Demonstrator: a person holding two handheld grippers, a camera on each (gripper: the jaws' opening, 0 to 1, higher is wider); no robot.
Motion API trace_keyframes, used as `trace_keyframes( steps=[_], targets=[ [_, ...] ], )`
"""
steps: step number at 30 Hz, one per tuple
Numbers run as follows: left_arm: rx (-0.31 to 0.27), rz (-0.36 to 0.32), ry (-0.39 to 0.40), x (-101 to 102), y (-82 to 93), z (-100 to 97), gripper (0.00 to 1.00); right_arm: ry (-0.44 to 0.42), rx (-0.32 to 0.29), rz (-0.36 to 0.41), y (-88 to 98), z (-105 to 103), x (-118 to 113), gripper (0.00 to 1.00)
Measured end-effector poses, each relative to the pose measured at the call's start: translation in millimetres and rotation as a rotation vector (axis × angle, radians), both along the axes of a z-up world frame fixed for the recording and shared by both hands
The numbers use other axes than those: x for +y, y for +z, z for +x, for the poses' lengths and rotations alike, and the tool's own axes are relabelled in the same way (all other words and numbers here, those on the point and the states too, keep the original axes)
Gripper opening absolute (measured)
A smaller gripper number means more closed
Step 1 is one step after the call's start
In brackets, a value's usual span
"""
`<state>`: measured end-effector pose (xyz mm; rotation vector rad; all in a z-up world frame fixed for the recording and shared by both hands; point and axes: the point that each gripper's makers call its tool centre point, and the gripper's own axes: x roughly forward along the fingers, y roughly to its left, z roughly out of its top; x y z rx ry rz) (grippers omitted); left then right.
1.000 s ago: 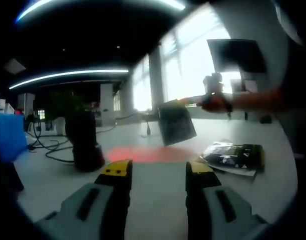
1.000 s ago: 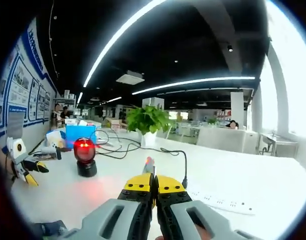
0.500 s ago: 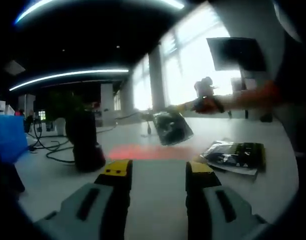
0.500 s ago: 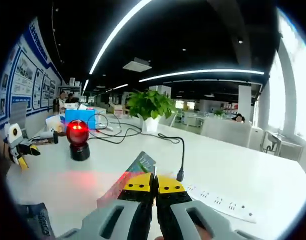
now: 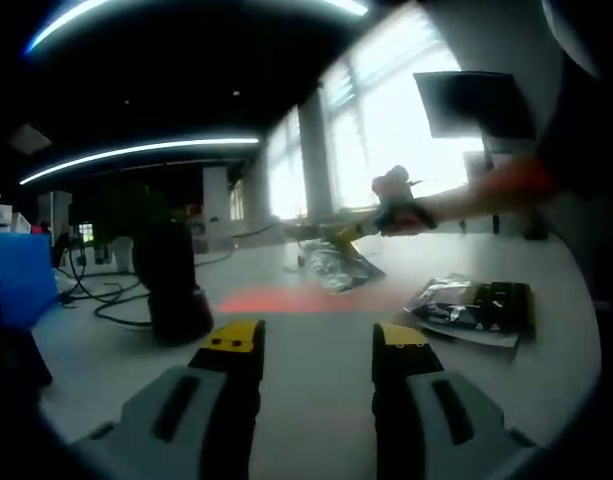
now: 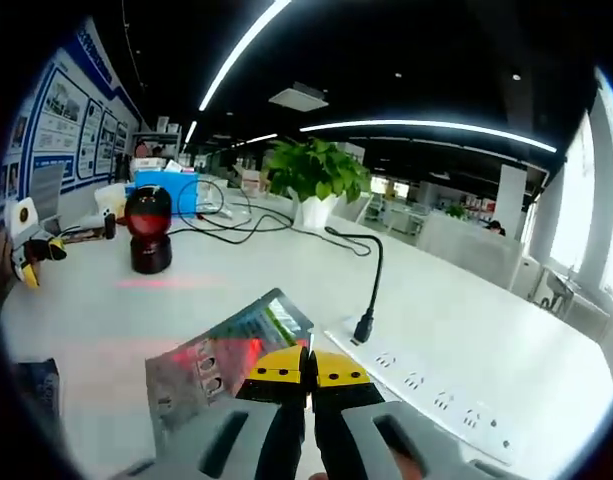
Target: Clip sheet goods on table flip sheet goods clip sheet goods scan sheet goods put sheet goods back to table
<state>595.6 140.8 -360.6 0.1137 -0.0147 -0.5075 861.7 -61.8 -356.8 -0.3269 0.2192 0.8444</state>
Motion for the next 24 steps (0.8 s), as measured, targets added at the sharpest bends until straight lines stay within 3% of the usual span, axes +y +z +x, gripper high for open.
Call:
trace_keyframes(
  steps=[24],
  targets=[
    [0.008, -0.003, -0.002, 1, -1.2, 0.2, 0.35, 0.049, 0.001, -0.146, -42.3, 20, 3, 0.0]
  ],
)
